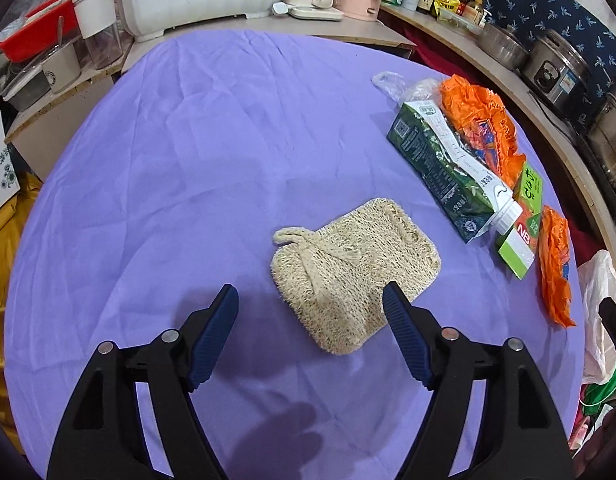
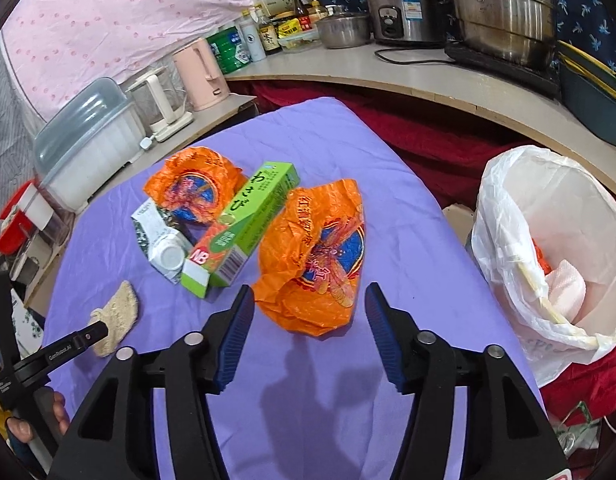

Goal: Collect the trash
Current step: 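Grasp the beige sponge with left tool while right tool grasps orange plastic bag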

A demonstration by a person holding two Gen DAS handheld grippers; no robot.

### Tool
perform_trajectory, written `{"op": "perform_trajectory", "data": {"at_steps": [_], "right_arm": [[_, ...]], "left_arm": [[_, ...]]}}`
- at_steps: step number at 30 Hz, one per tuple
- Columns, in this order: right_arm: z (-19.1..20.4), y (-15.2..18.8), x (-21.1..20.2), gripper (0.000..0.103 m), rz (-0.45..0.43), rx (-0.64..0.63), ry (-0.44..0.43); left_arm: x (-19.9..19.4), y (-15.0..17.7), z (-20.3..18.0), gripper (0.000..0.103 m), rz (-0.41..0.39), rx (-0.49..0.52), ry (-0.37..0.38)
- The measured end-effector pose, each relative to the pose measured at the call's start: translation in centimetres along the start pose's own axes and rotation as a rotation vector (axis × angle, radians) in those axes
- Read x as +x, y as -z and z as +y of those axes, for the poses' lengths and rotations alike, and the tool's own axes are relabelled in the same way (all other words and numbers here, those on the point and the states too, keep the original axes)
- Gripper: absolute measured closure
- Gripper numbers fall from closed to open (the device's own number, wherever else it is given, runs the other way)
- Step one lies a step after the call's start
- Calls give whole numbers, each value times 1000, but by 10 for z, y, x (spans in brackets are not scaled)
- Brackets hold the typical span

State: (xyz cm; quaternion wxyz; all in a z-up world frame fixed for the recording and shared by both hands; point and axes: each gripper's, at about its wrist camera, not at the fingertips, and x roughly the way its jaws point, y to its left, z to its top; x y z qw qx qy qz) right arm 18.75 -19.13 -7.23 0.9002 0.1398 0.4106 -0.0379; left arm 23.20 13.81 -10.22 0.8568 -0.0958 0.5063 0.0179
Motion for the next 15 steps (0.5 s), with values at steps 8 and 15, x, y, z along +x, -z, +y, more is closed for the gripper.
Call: {"op": "perform_trajectory", "data": {"at_steps": [8, 15], "right_arm": [[-13, -5, 34, 40, 36, 53, -1], [-13, -6, 59, 39, 75, 66, -14]], "left_arm": [[11, -5, -10, 26, -10, 7, -2], [10, -7, -25, 71, -29, 57, 5]]}}
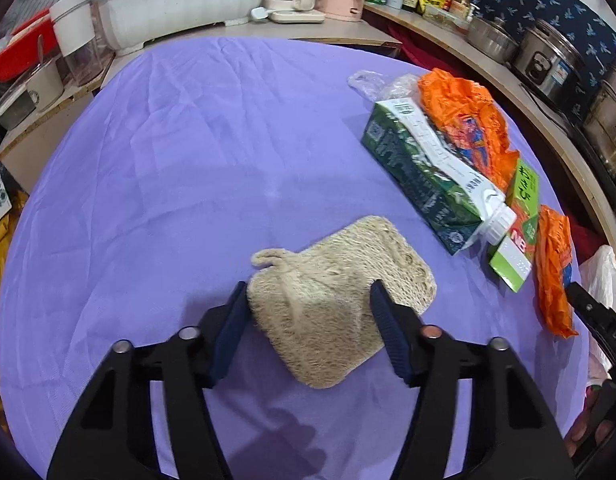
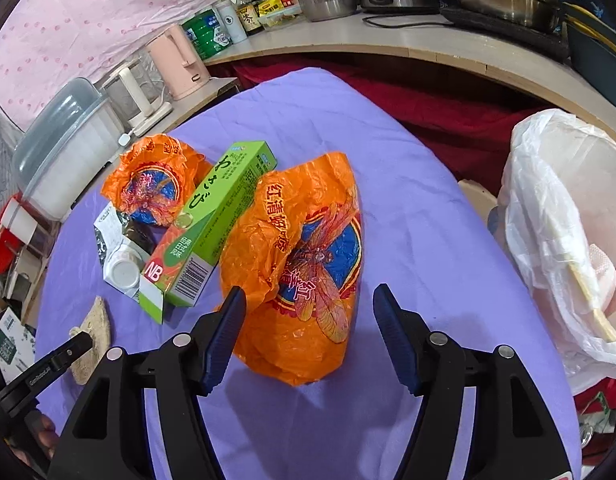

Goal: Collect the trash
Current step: 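Grasp the beige sponge with left tool while right tool grasps orange plastic bag, then carry the sponge and orange bag with both tools over the bin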

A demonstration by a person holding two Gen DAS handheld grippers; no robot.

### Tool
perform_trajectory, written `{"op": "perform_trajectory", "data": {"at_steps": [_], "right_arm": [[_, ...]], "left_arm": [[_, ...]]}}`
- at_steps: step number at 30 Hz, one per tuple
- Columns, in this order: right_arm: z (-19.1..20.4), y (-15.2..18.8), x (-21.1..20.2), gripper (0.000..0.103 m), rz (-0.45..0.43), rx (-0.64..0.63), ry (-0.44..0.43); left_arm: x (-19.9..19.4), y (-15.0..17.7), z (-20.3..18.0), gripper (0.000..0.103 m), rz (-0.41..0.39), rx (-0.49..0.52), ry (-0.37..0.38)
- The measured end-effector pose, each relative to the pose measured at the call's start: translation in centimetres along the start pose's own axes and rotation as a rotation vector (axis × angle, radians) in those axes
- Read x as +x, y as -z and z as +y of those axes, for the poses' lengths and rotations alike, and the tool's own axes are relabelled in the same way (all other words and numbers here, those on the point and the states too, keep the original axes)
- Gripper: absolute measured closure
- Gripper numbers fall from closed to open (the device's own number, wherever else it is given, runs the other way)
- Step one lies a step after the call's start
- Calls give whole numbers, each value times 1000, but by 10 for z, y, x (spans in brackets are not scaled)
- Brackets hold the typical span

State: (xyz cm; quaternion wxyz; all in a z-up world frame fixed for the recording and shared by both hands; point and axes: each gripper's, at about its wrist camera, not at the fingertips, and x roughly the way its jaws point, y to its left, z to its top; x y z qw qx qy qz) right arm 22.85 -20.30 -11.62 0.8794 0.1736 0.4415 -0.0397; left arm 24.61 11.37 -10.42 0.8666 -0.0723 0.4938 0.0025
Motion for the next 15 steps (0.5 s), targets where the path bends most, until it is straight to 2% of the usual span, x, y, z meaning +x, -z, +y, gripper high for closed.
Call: {"op": "perform_trajectory", "data": {"at_steps": [2, 3, 5, 9, 11, 15], "right_arm": [[0, 1, 7, 39, 14, 6, -7], [-1, 2, 9, 39, 20, 10, -10], [-2, 3, 12, 41, 28, 17, -18], [0, 5, 10, 67, 35, 11, -37], [1, 7, 8, 89, 43, 6, -46], [3, 10, -6, 95, 18, -3, -63]], "left_arm": [[1, 0, -5, 75, 8, 17, 5], [0, 0, -7, 81, 7, 20, 12], [-2, -1, -10, 83, -1, 29, 15], [-12, -1, -17, 87, -19, 44, 40], [-19, -1, -21, 88, -30, 54, 53], [-31, -1, -32, 89, -48, 72, 72]]}}
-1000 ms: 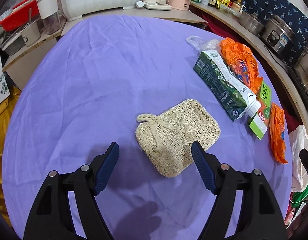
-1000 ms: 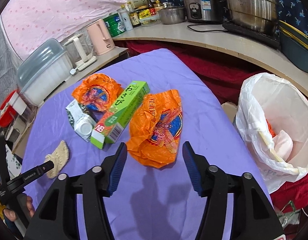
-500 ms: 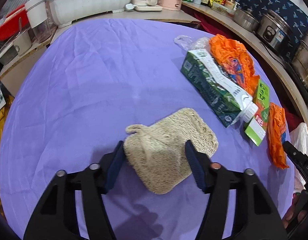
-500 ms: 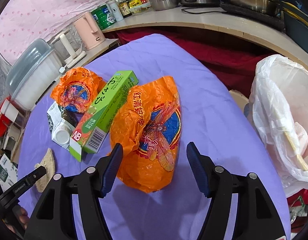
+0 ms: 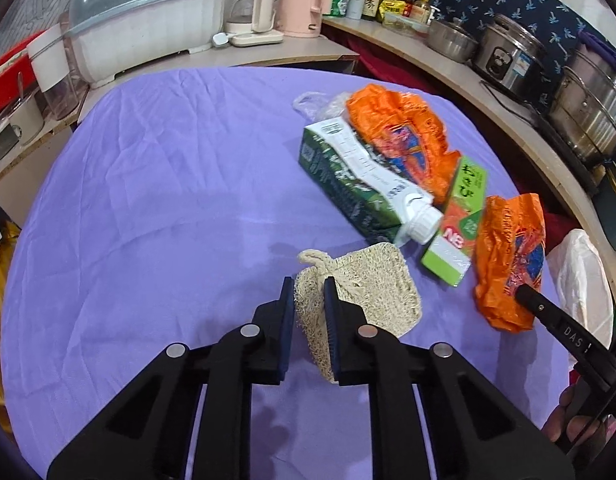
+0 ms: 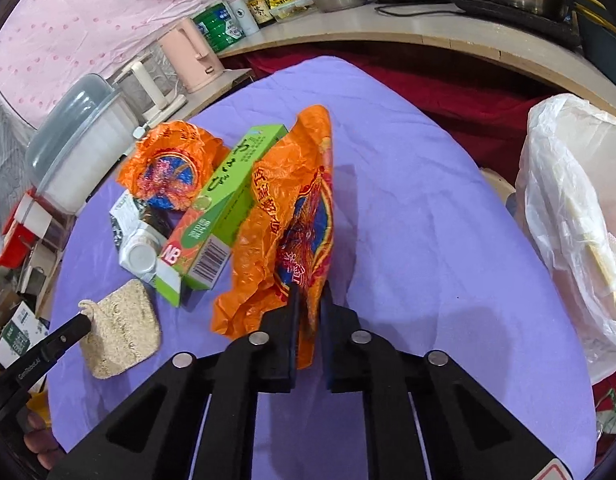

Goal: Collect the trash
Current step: 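Carry the sponge and orange bag with both tools over the bin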

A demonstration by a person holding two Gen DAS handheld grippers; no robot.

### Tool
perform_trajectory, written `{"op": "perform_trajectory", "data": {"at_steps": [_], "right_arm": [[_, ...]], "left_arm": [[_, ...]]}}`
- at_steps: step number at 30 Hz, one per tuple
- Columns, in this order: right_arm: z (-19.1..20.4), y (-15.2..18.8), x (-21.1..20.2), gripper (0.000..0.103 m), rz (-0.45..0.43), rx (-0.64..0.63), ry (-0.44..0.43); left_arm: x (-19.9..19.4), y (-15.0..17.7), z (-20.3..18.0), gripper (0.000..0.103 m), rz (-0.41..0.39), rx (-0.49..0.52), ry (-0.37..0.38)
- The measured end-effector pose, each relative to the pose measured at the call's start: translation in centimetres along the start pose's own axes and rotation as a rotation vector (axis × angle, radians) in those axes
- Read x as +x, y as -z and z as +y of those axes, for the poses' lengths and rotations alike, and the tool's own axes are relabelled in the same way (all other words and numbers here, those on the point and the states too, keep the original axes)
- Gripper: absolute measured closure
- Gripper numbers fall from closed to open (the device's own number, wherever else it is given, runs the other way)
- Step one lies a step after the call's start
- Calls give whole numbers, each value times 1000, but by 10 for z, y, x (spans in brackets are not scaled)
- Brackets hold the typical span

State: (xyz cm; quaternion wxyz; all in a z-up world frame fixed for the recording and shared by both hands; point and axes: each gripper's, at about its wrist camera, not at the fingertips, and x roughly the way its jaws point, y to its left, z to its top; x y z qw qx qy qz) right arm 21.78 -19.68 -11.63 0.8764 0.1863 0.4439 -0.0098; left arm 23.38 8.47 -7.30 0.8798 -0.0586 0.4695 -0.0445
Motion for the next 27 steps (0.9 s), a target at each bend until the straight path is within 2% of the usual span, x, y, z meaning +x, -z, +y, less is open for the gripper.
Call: {"op": "perform_trajectory", "data": {"at_steps": [6, 13, 21, 27], "right_arm": [[2, -2, -32, 98, -57, -16, -14], [-3, -2, -73, 98, -115, -15, -22], [-25, 2, -116, 98, -181, 12, -24], [-53, 5, -144, 98, -225, 57, -13]], "left_arm": [[-25, 0, -19, 97, -34, 30, 33], [-55, 7, -47, 98, -76, 86, 63], [-85, 16, -86, 98, -114, 150, 98], [-103, 20, -128, 98, -143, 217, 130]]}}
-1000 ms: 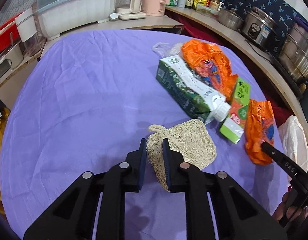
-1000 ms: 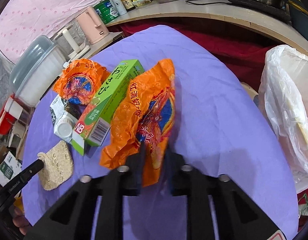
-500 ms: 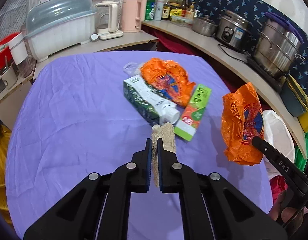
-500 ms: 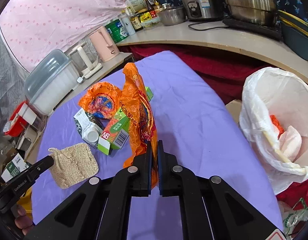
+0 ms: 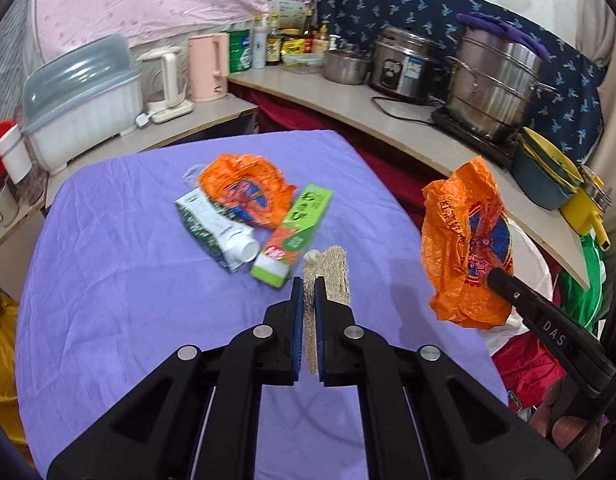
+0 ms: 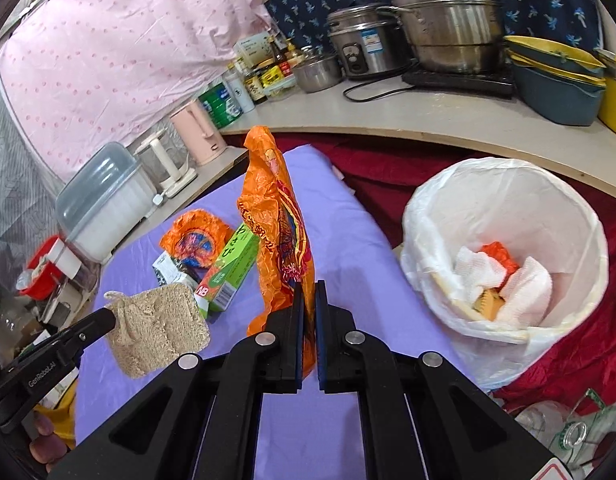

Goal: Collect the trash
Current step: 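Carry the sponge and orange bag with both tools over the bin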

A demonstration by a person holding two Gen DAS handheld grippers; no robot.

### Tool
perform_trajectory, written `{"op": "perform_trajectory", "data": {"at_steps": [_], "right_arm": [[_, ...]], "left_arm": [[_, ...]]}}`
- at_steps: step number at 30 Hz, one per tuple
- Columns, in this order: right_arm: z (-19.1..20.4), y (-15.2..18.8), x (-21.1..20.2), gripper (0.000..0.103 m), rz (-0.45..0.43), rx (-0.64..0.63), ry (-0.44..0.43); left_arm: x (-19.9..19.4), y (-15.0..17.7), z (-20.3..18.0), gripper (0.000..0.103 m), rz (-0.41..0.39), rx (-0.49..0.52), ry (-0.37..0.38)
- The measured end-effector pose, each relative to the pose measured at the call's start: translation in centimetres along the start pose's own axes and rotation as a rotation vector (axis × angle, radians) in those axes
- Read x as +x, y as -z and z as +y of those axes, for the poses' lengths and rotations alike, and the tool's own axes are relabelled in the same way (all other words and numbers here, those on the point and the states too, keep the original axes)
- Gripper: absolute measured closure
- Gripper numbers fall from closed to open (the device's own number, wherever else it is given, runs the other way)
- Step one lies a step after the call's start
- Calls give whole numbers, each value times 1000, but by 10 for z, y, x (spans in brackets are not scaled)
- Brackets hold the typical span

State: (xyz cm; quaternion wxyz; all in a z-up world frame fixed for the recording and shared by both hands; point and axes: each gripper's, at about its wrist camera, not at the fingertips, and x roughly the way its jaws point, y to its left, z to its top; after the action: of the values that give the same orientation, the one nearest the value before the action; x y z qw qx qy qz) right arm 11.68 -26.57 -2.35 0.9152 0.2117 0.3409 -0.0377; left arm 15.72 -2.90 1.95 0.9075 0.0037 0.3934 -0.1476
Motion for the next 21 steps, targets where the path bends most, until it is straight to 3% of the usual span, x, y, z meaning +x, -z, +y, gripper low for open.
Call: {"op": "perform_trajectory", "data": {"at_steps": [11, 21], "right_arm": [[-87, -9, -60, 98, -98, 129, 102], [-163, -4, -93, 98, -147, 234, 200]], "left_arm": [[-5, -21, -106, 98, -32, 127, 119], [13, -29, -201, 98, -20, 223, 220]]}}
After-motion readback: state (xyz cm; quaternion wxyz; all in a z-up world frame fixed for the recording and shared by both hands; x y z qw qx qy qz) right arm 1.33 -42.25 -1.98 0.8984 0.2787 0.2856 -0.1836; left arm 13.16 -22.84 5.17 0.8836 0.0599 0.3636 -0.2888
